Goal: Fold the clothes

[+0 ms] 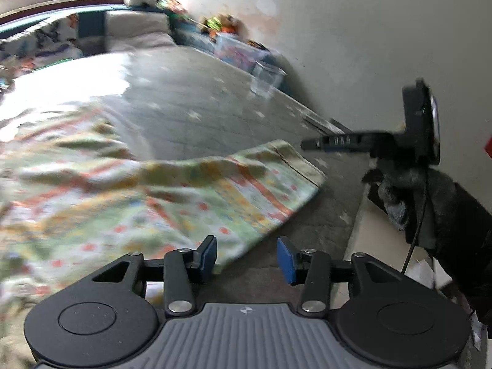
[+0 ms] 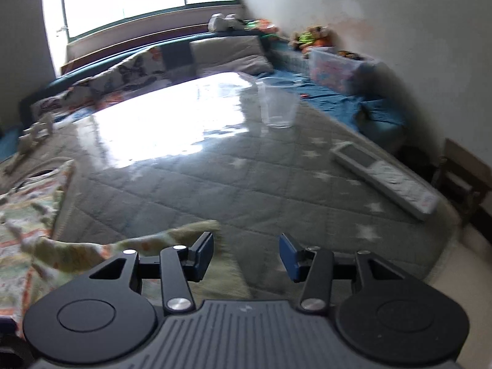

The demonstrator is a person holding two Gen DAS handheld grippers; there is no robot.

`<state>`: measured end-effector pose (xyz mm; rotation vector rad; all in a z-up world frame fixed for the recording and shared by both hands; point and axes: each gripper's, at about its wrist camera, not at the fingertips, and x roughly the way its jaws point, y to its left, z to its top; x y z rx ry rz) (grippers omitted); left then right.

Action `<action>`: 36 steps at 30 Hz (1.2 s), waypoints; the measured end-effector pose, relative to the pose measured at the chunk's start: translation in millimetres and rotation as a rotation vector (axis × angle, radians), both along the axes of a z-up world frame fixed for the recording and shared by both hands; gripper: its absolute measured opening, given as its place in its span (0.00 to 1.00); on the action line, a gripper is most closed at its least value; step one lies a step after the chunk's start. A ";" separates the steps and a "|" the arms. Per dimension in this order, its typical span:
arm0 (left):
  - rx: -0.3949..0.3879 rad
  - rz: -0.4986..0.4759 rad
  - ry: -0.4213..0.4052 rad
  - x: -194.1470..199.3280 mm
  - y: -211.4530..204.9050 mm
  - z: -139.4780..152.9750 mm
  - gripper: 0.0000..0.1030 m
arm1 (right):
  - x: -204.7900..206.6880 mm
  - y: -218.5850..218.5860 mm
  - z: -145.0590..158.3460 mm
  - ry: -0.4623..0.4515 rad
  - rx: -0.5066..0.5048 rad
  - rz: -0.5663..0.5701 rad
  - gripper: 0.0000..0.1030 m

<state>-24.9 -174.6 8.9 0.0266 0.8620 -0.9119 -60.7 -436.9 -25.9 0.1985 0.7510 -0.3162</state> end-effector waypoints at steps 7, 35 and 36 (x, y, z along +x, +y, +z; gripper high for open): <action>-0.002 0.230 -0.079 7.9 64.7 22.6 0.51 | 20.5 9.9 -19.7 0.027 0.020 0.074 0.33; 0.029 0.383 -0.010 -16.8 141.3 -4.0 0.51 | 83.0 34.4 -11.2 0.029 -0.214 0.191 0.13; 0.024 0.392 -0.018 -17.7 145.1 -1.8 0.51 | 80.0 39.2 -6.2 0.022 -0.217 0.210 0.14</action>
